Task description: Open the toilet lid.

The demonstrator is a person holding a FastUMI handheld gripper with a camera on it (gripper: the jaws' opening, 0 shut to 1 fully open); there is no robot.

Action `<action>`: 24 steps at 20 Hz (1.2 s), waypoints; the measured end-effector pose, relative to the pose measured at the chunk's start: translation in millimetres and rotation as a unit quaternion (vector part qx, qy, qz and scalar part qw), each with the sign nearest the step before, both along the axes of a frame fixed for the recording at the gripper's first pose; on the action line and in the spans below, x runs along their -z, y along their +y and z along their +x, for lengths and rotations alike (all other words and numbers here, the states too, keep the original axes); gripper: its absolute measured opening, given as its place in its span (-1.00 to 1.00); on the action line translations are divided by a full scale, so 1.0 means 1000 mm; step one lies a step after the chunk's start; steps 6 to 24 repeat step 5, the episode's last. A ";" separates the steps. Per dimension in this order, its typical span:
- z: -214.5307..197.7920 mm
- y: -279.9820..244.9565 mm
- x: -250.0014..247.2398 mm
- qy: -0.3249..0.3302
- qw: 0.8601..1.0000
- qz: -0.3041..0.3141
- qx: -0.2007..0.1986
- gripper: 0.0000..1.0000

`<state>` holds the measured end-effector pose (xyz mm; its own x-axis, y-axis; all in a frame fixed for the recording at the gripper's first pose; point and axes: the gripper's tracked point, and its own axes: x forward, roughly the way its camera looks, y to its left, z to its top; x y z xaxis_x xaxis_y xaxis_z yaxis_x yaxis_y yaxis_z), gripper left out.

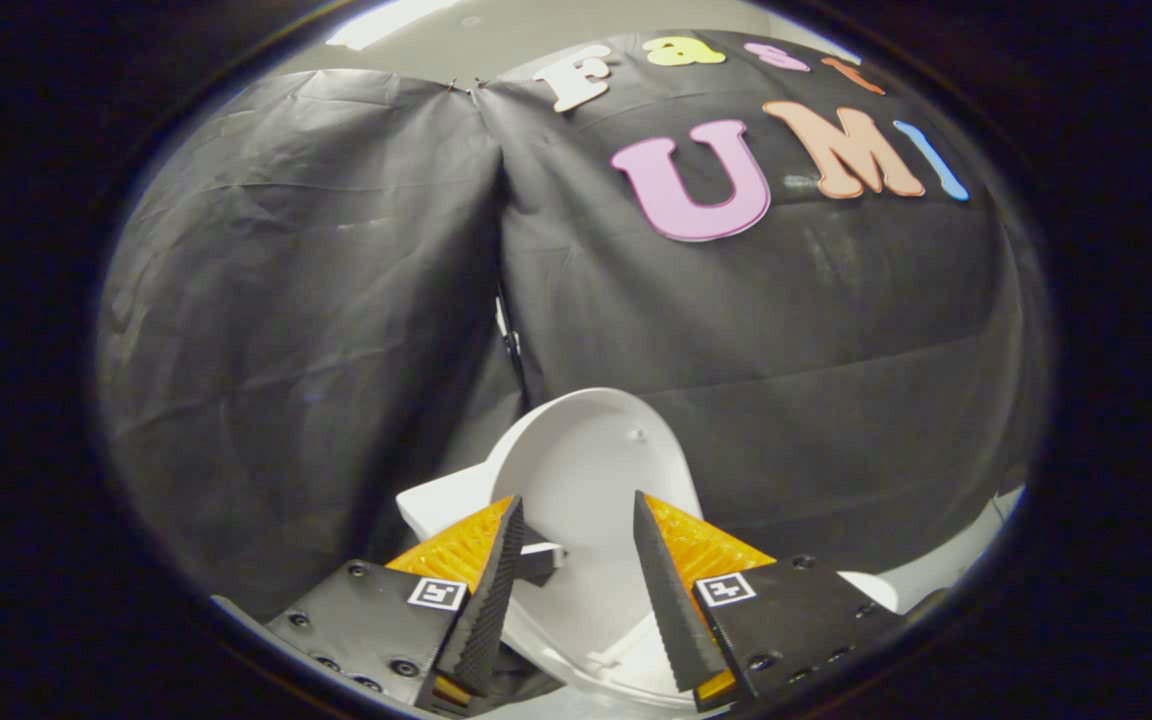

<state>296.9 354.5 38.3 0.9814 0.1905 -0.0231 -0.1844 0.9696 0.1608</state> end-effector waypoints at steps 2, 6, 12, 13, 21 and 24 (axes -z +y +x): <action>-0.010 -0.043 -0.003 -0.004 1.000 -0.011 0.007 0.37; -0.031 -0.114 -0.004 -0.005 0.999 -0.022 0.036 0.37; -0.031 -0.114 -0.004 -0.005 0.999 -0.022 0.036 0.37; -0.031 -0.114 -0.004 -0.005 0.999 -0.022 0.036 0.37; -0.031 -0.114 -0.004 -0.005 0.999 -0.022 0.036 0.37; -0.031 -0.114 -0.004 -0.005 0.999 -0.022 0.036 0.37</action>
